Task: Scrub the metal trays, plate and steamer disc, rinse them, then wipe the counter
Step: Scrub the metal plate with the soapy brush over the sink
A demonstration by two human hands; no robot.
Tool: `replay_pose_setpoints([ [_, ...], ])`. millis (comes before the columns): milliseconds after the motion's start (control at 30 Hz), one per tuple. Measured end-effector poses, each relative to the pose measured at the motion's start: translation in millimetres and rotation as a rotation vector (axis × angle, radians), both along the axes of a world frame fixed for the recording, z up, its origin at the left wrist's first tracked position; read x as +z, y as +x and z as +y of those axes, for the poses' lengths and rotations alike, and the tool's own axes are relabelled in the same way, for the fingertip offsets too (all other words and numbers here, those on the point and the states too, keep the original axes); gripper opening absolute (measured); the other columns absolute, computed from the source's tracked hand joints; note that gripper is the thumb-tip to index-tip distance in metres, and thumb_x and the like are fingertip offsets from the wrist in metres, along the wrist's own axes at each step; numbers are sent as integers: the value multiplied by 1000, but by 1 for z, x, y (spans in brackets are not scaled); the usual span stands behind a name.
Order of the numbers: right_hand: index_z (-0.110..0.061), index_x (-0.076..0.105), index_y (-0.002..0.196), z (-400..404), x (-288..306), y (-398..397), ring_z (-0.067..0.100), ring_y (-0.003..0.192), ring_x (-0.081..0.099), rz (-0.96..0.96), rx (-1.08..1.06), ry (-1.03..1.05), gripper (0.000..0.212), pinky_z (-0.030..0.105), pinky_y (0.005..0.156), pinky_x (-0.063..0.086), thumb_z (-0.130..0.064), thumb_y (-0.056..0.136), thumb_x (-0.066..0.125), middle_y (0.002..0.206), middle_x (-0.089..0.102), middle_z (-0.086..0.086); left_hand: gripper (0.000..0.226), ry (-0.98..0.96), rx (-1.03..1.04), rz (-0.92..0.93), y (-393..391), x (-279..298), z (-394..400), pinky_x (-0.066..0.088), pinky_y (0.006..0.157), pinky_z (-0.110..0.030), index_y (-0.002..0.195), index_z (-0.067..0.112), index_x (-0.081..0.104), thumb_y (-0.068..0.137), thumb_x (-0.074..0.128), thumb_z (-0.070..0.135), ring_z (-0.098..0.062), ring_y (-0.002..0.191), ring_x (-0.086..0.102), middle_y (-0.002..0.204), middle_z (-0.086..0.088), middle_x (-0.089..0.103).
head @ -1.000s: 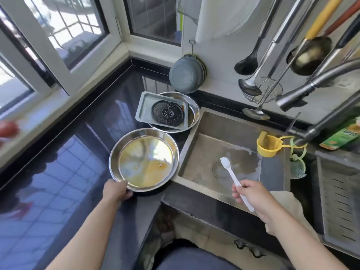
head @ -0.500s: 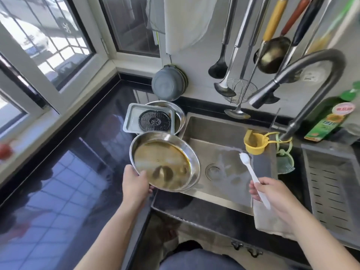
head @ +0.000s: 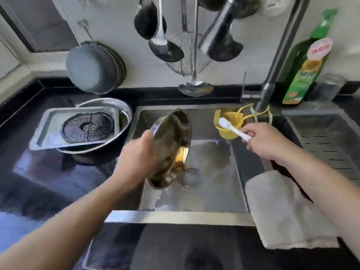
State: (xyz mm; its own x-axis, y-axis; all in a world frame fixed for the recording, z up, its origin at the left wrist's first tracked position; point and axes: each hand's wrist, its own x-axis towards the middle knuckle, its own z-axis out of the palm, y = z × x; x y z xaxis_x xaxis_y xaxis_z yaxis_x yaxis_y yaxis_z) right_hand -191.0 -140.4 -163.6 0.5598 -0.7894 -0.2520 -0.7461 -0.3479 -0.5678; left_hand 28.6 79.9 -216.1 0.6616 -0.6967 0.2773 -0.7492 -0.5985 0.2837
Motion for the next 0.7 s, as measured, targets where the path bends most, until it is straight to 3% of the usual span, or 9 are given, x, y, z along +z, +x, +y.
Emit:
replay_pose_setpoints([
  [67, -25, 69, 89, -5, -15, 2, 29, 89, 63, -2, 20, -95, 30, 45, 81, 55, 2, 91, 55, 92, 67, 5, 19, 28, -116, -233, 4, -19, -10, 36, 57, -41, 94, 21, 38, 91, 56, 15, -49, 72, 63, 80, -20, 66],
  [167, -28, 65, 75, 4, -35, -8, 32, 89, 64, -41, -13, -169, 35, 45, 84, 56, 1, 90, 55, 89, 68, 6, 28, 61, -308, -386, 6, -34, -6, 32, 53, -40, 97, 18, 40, 87, 66, 15, -48, 64, 62, 80, -16, 66],
  [300, -19, 68, 77, 30, -36, -34, 37, 86, 67, -19, -66, -164, 27, 42, 75, 56, 1, 90, 55, 77, 66, 11, 60, 241, -555, -605, 2, -16, 23, 28, 40, -33, 97, 12, 58, 49, 93, 6, -36, 45, 58, 73, -10, 58],
  [467, -16, 65, 78, 45, -5, -53, 24, 71, 57, 6, -126, -210, 20, 27, 53, 37, -6, 91, 55, 77, 62, 7, 46, 257, -563, -686, -3, 5, 20, 33, 34, -28, 80, 16, 65, 46, 95, 9, -28, 42, 59, 69, -5, 54],
  [600, -15, 68, 93, 31, -5, -45, 22, 74, 60, 61, -131, -274, 13, 29, 55, 41, -17, 95, 55, 86, 65, 6, 38, 210, -587, -815, 6, -3, -10, 38, 34, -29, 78, 14, 66, 53, 94, 11, -27, 44, 59, 70, -5, 56],
  [700, -17, 66, 97, 2, -9, -29, 21, 72, 60, 100, -157, -355, 14, 29, 53, 40, -22, 96, 53, 86, 63, 4, 35, 124, -489, -800, 29, 0, -34, 42, 35, -33, 77, 12, 64, 57, 93, 11, -31, 46, 62, 68, -6, 59],
])
